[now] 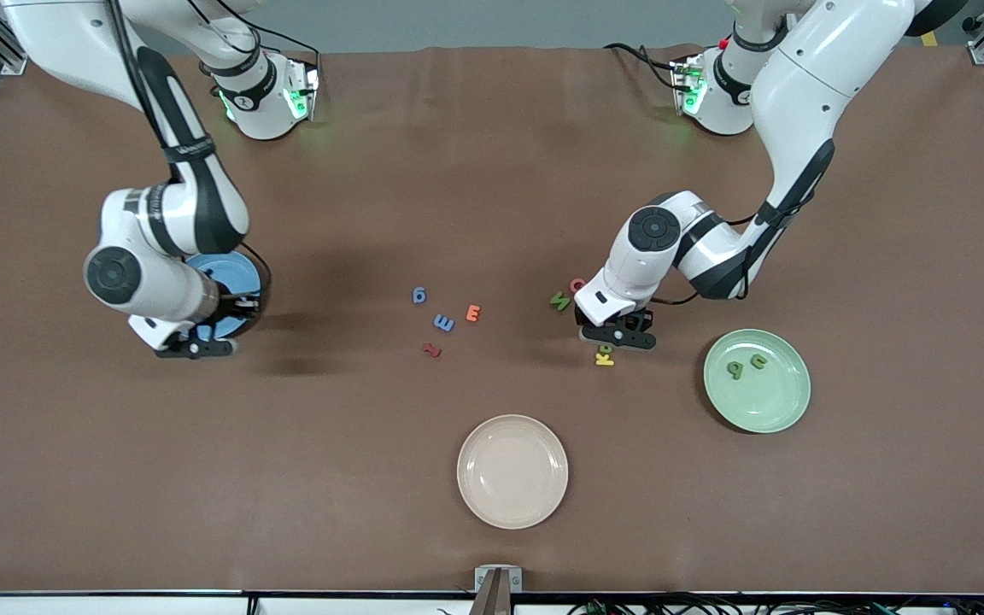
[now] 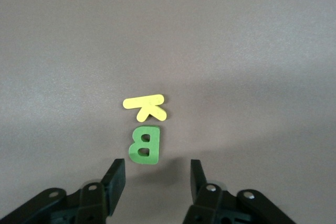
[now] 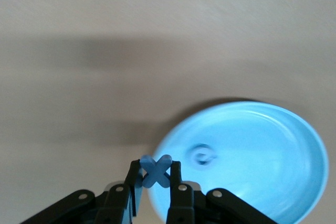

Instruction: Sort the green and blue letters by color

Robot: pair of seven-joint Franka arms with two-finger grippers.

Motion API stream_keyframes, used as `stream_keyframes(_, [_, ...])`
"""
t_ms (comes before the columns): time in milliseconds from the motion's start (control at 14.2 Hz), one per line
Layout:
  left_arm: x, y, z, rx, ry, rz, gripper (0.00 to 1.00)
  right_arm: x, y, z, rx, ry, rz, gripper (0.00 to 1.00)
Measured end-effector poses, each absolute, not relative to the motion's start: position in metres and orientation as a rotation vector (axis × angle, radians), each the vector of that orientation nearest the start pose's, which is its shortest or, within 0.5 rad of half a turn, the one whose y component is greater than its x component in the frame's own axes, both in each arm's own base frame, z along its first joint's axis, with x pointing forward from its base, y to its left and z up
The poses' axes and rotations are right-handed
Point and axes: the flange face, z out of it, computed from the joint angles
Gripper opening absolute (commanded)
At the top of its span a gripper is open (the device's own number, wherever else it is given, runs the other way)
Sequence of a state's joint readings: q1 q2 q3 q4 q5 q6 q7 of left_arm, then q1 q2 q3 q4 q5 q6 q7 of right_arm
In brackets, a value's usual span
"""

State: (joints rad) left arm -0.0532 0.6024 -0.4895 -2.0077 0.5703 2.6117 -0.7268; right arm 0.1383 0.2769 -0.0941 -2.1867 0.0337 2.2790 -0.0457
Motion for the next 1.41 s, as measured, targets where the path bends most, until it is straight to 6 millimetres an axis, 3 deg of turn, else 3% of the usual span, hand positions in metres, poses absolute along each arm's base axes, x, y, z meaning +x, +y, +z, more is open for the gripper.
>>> stream_keyframes(141, [0.521, -0.317, 0.190, -3.152, 0.343, -0.188, 0.55, 0.515, -0.010, 0.227, -3.119, -0.152, 0.249, 0.06])
stream_keyframes(212, [0.521, -0.315, 0.189, -3.149, 0.354, -0.185, 0.55, 0.506, -0.022, 0.219, -3.117, -0.164, 0.232, 0.32])
stream_keyframes(283, [0.522, -0.313, 0.187, -3.146, 0.361, -0.181, 0.54, 0.498, -0.032, 0.212, -3.115, -0.162, 0.228, 0.81])
stream_keyframes(353, [0.522, -0.312, 0.185, -3.145, 0.365, -0.177, 0.53, 0.493, -0.039, 0.208, -3.114, -0.152, 0.234, 1.00])
stream_keyframes(707, [0.523, -0.310, 0.180, -3.145, 0.368, -0.166, 0.50, 0.491, -0.046, 0.208, -3.111, -0.126, 0.235, 1.00])
stream_keyframes(919, [0.527, -0.308, 0.177, -3.145, 0.380, -0.162, 0.49, 0.494, -0.023, 0.218, -3.115, -0.055, 0.235, 1.00])
stream_keyframes(1131, [0.531, -0.307, 0.176, -3.148, 0.379, -0.165, 0.43, 0.502, 0.042, 0.231, -3.131, 0.054, 0.192, 1.00])
stream_keyframes(1272, [0.531, -0.307, 0.175, -3.150, 0.378, -0.162, 0.32, 0.506, 0.100, 0.243, -3.135, 0.123, 0.142, 1.00])
stream_keyframes(1413, [0.532, -0.307, 0.176, -3.151, 0.377, -0.165, 0.13, 0.508, 0.154, 0.257, -3.129, 0.181, 0.090, 1.00])
